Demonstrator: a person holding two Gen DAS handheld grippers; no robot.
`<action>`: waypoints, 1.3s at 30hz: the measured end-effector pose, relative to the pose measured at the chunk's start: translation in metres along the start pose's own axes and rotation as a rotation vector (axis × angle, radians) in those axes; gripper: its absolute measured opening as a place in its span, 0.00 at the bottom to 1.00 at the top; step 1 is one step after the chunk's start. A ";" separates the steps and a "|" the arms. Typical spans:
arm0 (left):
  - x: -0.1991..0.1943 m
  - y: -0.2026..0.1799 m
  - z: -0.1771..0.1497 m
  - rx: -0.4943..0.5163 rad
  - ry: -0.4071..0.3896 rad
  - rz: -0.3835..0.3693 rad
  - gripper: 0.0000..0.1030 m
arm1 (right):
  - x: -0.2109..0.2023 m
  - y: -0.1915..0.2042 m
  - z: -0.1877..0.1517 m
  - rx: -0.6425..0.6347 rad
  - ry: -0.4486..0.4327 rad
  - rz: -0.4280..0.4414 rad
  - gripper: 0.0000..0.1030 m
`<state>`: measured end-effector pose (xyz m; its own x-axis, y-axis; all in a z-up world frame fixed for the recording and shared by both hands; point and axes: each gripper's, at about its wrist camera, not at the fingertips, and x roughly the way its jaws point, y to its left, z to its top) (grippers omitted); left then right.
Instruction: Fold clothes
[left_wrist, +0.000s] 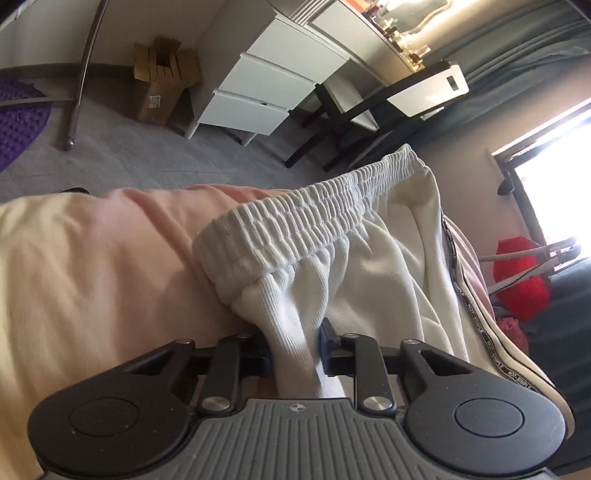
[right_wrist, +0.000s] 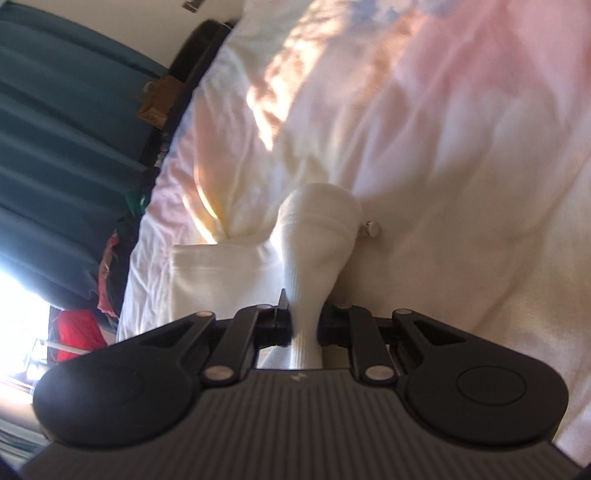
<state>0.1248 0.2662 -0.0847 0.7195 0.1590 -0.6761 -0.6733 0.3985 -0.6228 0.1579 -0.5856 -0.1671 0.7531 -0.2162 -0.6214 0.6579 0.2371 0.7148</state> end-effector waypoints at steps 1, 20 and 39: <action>-0.007 -0.003 0.004 0.017 -0.007 -0.018 0.12 | -0.003 0.003 -0.001 -0.019 -0.007 0.005 0.14; -0.085 0.035 0.009 0.388 0.025 0.065 0.31 | -0.071 -0.015 -0.007 -0.005 -0.146 -0.340 0.46; -0.114 -0.126 -0.154 0.884 -0.140 -0.180 0.86 | 0.022 0.073 -0.012 -0.656 -0.107 -0.080 0.74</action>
<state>0.1015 0.0591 0.0098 0.8537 0.1124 -0.5084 -0.2144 0.9657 -0.1466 0.2220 -0.5620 -0.1323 0.7194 -0.3412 -0.6050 0.6048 0.7361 0.3040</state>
